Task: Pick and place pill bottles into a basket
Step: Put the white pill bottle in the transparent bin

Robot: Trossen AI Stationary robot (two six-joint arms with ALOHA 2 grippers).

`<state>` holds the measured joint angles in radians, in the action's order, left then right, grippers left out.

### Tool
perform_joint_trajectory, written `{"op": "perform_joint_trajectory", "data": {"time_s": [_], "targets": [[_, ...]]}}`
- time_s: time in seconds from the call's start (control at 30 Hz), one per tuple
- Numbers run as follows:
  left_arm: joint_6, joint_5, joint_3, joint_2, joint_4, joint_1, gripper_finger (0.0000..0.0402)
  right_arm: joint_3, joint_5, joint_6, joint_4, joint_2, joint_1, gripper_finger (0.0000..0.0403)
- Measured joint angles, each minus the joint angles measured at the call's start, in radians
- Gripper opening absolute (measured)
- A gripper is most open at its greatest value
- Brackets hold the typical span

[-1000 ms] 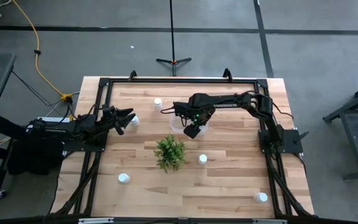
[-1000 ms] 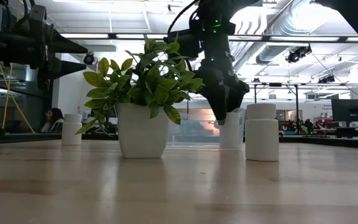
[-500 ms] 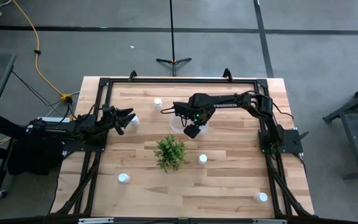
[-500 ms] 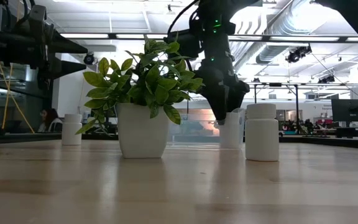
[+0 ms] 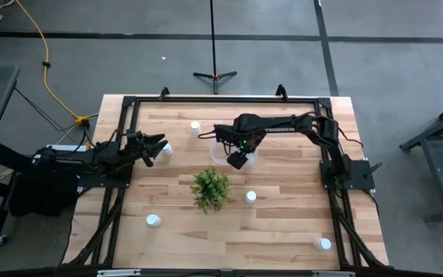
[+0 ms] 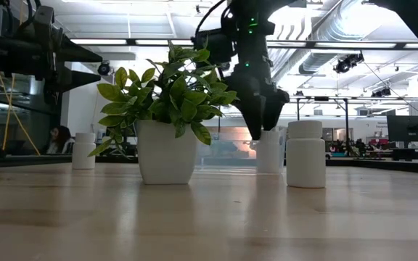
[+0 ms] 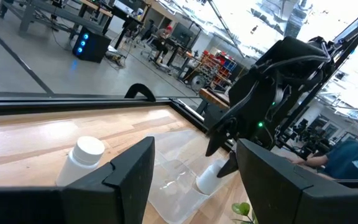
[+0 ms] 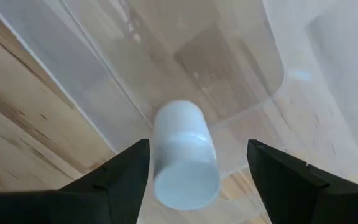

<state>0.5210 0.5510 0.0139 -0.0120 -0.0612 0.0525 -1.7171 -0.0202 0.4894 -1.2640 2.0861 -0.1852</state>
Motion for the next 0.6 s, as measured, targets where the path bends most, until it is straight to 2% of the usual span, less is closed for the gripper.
{"op": "perform_joint_trajectory", "data": {"time_s": [0.47,0.6], "targets": [[0.000,0.000,0.000,0.000,0.000,0.000,0.0262,-0.135,-0.052,-0.022,0.024,-0.001,0.002,0.0259],[0.000,0.000,0.000,0.000,0.000,0.000,0.0262,-0.187,-0.072,-0.074,0.025,-0.001,0.005,0.0259]]}}
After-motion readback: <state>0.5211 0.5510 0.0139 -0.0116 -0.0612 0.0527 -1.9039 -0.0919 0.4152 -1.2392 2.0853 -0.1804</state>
